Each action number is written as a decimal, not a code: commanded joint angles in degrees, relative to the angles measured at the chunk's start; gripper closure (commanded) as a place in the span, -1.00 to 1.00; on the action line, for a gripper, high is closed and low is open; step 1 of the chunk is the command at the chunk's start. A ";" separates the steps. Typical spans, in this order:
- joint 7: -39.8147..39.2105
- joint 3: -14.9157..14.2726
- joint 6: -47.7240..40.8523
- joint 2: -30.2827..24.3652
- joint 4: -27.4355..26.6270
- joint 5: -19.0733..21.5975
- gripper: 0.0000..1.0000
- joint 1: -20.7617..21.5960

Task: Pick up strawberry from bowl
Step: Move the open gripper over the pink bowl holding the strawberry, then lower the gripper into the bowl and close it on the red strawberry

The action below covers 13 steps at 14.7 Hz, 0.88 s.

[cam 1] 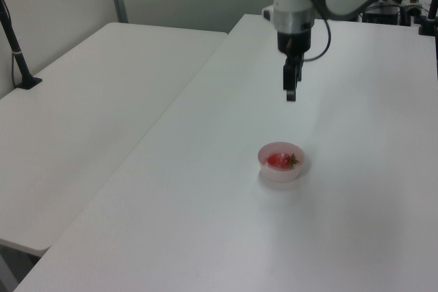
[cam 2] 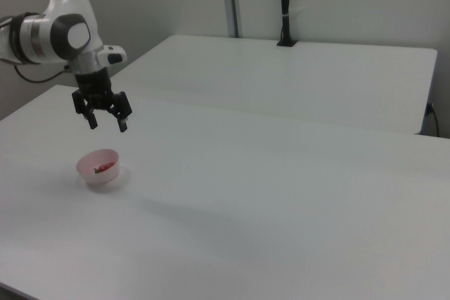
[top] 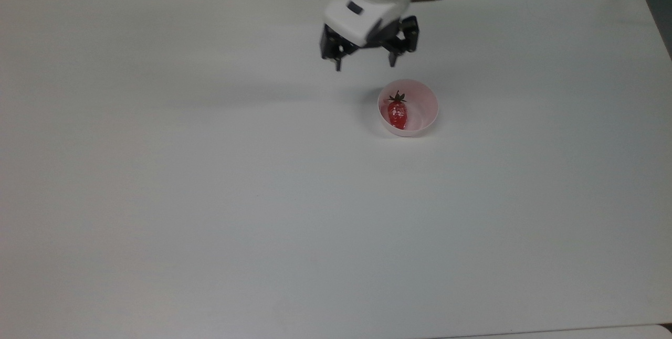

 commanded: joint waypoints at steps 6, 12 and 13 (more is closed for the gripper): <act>5.26 -0.94 6.55 8.16 1.24 0.82 -0.87 7.00; 4.56 -0.94 10.07 13.00 0.98 -0.15 -0.64 8.33; 4.47 -0.86 10.25 13.35 0.80 -0.33 -0.59 8.41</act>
